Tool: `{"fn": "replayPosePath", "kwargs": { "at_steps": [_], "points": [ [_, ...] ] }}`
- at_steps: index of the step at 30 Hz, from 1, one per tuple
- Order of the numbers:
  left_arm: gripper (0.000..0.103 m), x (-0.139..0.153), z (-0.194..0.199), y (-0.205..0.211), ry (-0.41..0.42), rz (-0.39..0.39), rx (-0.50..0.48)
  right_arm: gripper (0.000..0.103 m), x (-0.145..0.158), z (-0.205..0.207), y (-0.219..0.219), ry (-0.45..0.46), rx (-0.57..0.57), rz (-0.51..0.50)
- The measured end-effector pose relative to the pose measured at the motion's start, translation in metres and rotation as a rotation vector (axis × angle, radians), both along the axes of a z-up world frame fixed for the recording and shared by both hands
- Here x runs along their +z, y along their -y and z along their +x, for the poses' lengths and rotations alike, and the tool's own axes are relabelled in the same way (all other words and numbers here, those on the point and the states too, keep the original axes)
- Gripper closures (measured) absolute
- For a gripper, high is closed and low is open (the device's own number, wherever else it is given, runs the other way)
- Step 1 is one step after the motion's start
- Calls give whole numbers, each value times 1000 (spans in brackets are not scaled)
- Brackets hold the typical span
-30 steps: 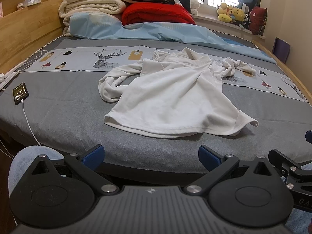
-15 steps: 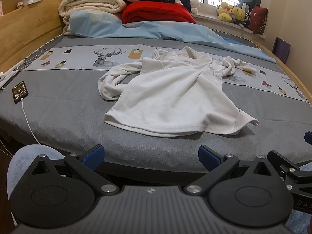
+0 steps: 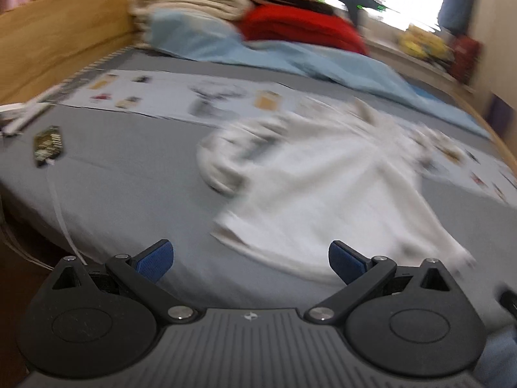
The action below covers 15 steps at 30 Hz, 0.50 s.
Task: Fold small clothes
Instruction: 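Grasp the white shirt hem with both grippers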
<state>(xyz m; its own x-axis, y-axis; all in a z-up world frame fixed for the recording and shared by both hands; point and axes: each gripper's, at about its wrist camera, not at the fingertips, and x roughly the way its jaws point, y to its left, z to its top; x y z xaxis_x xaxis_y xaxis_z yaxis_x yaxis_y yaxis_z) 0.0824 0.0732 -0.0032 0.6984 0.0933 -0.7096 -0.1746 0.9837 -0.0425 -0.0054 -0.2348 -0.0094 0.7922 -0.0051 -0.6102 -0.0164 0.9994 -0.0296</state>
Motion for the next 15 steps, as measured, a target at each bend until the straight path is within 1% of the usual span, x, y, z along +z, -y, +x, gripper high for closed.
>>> {"fn": "replayPosePath", "kwargs": {
  "at_steps": [3, 4, 5, 7, 8, 9, 10, 12, 13, 15],
  "points": [
    [1, -2, 49, -30, 45, 46, 117, 1, -8, 27, 9, -23, -24, 10],
    [1, -6, 67, -37, 35, 65, 141, 1, -12, 39, 11, -35, -23, 14],
    [1, -12, 90, -46, 10, 73, 147, 1, -15, 48, 11, -44, -18, 17],
    [1, -30, 136, -59, -74, 61, 118, 1, -23, 73, 11, -69, 0, 15],
    [2, -43, 160, -66, -144, 45, 113, 1, -26, 84, 10, -75, 10, 12],
    [5, -53, 179, -72, -193, 24, 114, 1, -29, 96, 8, -75, 22, 5],
    [5, -65, 199, -77, -237, -4, 109, 1, -33, 108, 5, -77, 28, -10],
    [5, -83, 230, -84, -295, -47, 96, 1, -39, 129, 3, -67, 40, -34],
    [5, -91, 245, -86, -320, -54, 93, 1, -42, 138, 1, -62, 43, -47],
    [5, -107, 266, -89, -352, -37, 97, 1, -51, 159, -2, -59, 53, -65]
  ]
}}
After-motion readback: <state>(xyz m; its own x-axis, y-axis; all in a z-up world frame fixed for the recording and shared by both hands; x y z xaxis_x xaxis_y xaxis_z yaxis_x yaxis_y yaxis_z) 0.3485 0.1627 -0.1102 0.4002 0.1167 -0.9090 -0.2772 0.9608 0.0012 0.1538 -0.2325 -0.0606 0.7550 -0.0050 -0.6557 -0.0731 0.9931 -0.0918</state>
